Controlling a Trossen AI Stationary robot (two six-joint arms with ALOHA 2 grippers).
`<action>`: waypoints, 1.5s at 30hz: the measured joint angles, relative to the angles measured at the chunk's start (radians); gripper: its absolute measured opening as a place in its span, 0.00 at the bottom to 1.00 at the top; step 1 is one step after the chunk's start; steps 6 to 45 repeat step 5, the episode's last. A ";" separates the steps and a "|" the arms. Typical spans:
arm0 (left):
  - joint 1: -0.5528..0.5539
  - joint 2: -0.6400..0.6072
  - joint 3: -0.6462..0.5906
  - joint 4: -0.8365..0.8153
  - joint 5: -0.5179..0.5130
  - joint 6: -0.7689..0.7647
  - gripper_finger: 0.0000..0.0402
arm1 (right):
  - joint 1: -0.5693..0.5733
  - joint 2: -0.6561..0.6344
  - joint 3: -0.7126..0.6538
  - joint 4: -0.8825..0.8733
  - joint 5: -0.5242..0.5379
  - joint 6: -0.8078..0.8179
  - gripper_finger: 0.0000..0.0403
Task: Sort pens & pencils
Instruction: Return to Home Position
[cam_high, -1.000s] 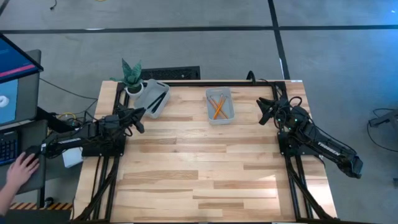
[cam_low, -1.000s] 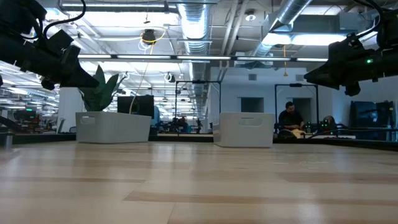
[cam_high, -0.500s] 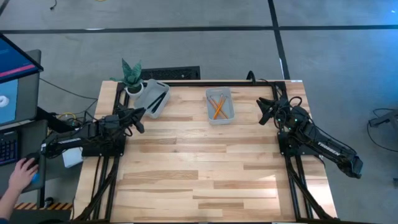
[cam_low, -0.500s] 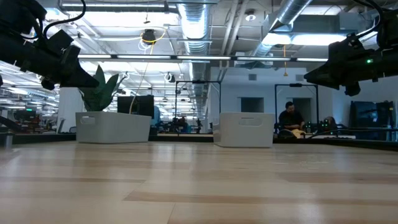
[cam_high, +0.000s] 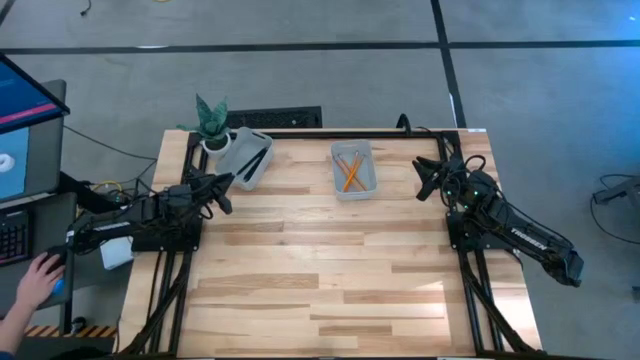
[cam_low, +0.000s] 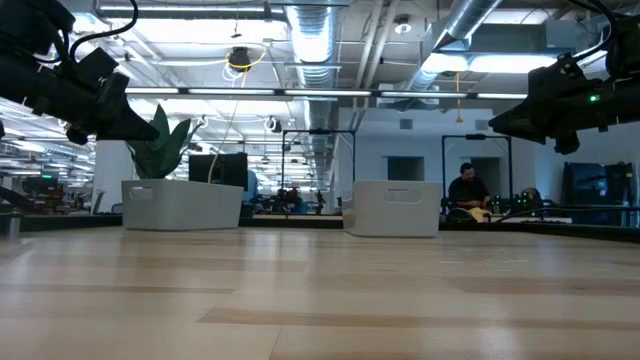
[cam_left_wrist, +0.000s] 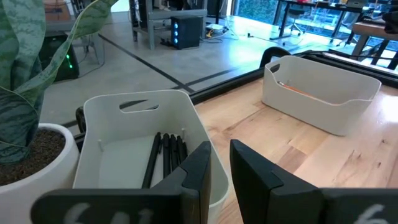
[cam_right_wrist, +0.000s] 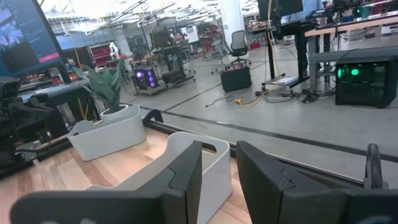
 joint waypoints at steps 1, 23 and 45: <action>0.000 0.000 0.000 0.000 0.000 0.000 0.12 | 0.000 0.000 0.000 0.000 0.000 0.000 0.30; 0.000 0.000 0.000 0.000 0.000 0.000 0.12 | 0.000 0.000 0.000 0.000 0.000 0.000 0.30; 0.000 0.000 0.000 0.000 0.000 0.000 0.12 | 0.000 0.000 0.000 0.000 0.000 0.000 0.30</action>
